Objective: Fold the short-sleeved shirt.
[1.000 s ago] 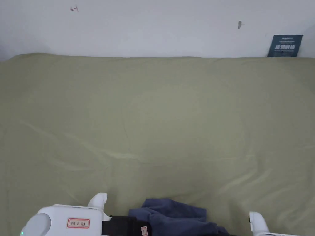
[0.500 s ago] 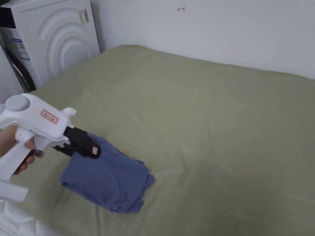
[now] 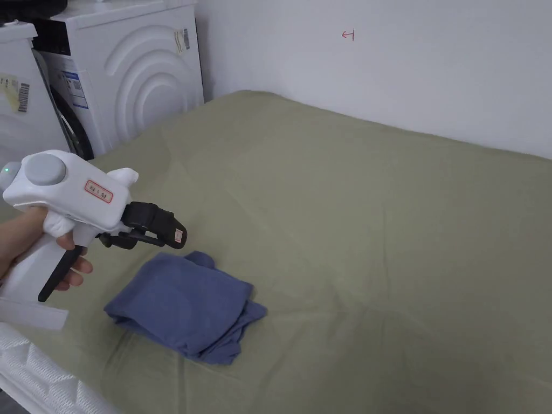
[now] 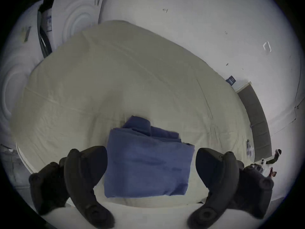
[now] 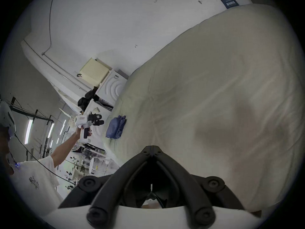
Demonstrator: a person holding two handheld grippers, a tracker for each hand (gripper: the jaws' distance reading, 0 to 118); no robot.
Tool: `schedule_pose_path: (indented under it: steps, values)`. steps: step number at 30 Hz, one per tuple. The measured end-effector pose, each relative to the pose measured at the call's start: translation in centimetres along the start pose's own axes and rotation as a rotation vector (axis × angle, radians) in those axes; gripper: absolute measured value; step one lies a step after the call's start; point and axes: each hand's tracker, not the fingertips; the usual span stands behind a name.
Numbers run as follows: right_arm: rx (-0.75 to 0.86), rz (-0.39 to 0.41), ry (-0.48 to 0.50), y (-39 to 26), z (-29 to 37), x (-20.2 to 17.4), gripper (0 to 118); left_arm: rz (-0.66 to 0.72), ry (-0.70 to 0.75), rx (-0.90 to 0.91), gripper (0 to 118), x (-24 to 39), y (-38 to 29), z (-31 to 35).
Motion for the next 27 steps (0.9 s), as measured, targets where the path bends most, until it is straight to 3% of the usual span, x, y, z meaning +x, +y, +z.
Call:
schedule_pose_path:
  steps: [2,3,4,5,6,7,10,14,18,23,27]
  values:
    - [0.021,0.039,-0.022,0.4,0.9,-0.6,0,-0.012,0.015,0.043,111,1.9,-1.0,0.7]
    - [0.035,0.065,-0.044,0.5,1.2,-0.9,0,-0.041,0.019,0.072,105,3.0,-1.6,1.0]
    - [0.051,0.095,-0.065,0.7,1.7,-1.4,0,-0.062,0.010,0.122,88,4.9,-2.7,1.3]
    - [0.062,0.119,-0.077,1.0,2.0,-1.9,0,-0.088,0.045,0.185,61,7.2,-4.1,1.4]
    - [0.062,0.139,-0.087,1.2,2.4,-2.3,0,-0.138,0.096,0.222,14,9.4,-5.1,1.7]
    - [0.078,0.168,-0.109,1.4,2.8,-3.1,0,-0.197,0.085,0.286,2,11.7,-6.5,2.4]
    - [0.161,0.259,-0.130,1.6,4.7,-5.4,0,-0.153,-0.024,0.387,2,18.3,-10.5,3.3]
    - [0.367,0.466,-0.396,1.4,6.2,-10.6,0,-0.330,0.046,0.493,2,28.1,-14.7,4.0]
    - [0.553,0.546,-0.606,1.1,6.5,-14.0,0,-0.273,-0.027,0.595,2,36.1,-17.7,4.9]
    - [0.621,0.616,-0.655,0.9,7.8,-15.8,0,-0.334,0.053,0.808,2,42.4,-20.9,6.6]
    - [0.658,0.640,-0.674,0.7,9.2,-16.9,0,-0.378,0.041,0.815,2,44.7,-22.2,6.9]
